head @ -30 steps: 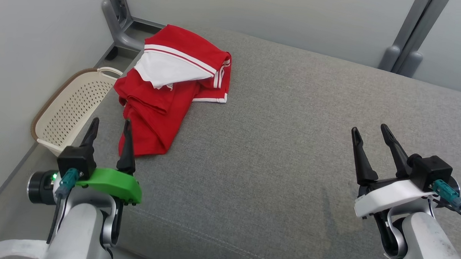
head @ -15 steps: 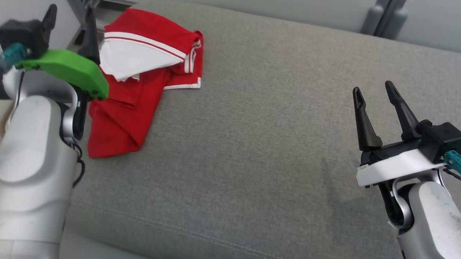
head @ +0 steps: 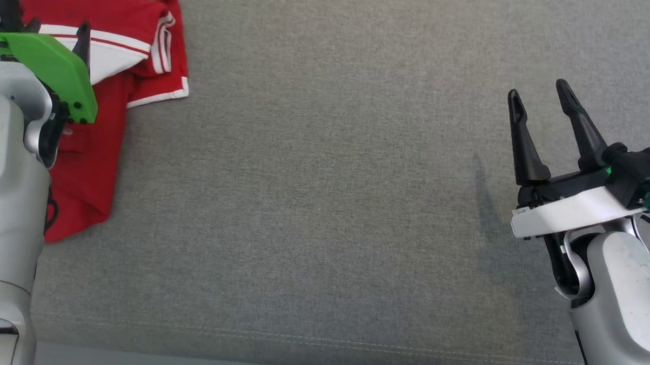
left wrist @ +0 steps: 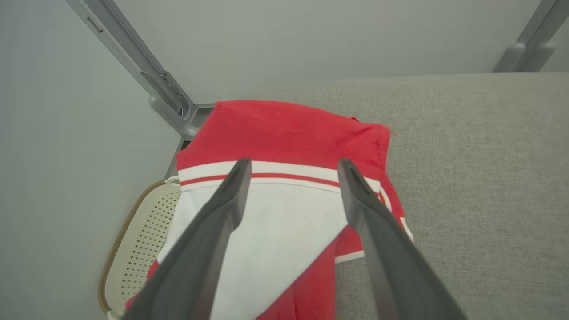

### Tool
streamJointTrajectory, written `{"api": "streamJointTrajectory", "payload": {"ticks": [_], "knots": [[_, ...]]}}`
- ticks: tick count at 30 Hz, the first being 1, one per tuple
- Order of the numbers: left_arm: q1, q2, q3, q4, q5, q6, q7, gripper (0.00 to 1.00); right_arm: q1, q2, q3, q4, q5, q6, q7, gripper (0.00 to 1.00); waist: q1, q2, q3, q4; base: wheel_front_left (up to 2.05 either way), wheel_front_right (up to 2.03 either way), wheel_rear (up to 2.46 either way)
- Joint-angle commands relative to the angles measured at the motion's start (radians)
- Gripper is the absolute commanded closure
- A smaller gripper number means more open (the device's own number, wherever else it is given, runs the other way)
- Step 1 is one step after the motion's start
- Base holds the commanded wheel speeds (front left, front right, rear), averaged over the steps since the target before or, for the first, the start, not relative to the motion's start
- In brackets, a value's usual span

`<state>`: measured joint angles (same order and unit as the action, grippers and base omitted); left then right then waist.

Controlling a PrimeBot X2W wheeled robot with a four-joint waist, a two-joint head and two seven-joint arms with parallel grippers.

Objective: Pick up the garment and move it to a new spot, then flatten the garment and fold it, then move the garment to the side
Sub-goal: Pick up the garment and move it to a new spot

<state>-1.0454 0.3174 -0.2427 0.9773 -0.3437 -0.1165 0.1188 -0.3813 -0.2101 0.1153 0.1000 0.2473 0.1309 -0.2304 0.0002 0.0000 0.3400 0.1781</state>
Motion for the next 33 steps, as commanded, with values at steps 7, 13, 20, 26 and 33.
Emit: {"api": "streamJointTrajectory", "payload": {"ticks": [7,13,20,26,33], "knots": [[-0.041,0.032,-0.1,0.077,-0.015,-0.013,0.075,0.0,-0.032,-0.011,-0.002,-0.01,0.009,0.0,-0.012,0.0,-0.0002,0.0,0.11,-0.084,0.0,0.0,0.0],[-0.063,0.076,-0.143,0.135,-0.012,-0.014,0.08,0.06,-0.037,-0.01,0.016,-0.009,0.022,0.0,-0.015,0.0,-0.0002,0.0,0.127,-0.105,0.0,0.0,0.0],[-0.108,0.091,-0.132,0.167,-0.013,0.034,-0.016,1.0,-0.038,-0.028,0.02,-0.005,0.043,0.0,-0.014,0.0,-0.0002,0.0,0.131,-0.113,0.0,0.0,0.0],[-0.153,0.076,-0.116,0.158,-0.026,0.066,-0.14,1.0,-0.018,-0.03,0.007,0.004,0.048,0.0,-0.009,0.0,-0.0002,0.0,0.097,-0.091,0.0,0.0,0.0],[-0.197,0.076,-0.123,0.124,-0.012,0.084,-0.261,1.0,-0.007,-0.024,0.003,0.002,0.048,0.0,-0.006,0.0,-0.0002,0.0,0.04,-0.07,0.0,0.0,0.0]]}}
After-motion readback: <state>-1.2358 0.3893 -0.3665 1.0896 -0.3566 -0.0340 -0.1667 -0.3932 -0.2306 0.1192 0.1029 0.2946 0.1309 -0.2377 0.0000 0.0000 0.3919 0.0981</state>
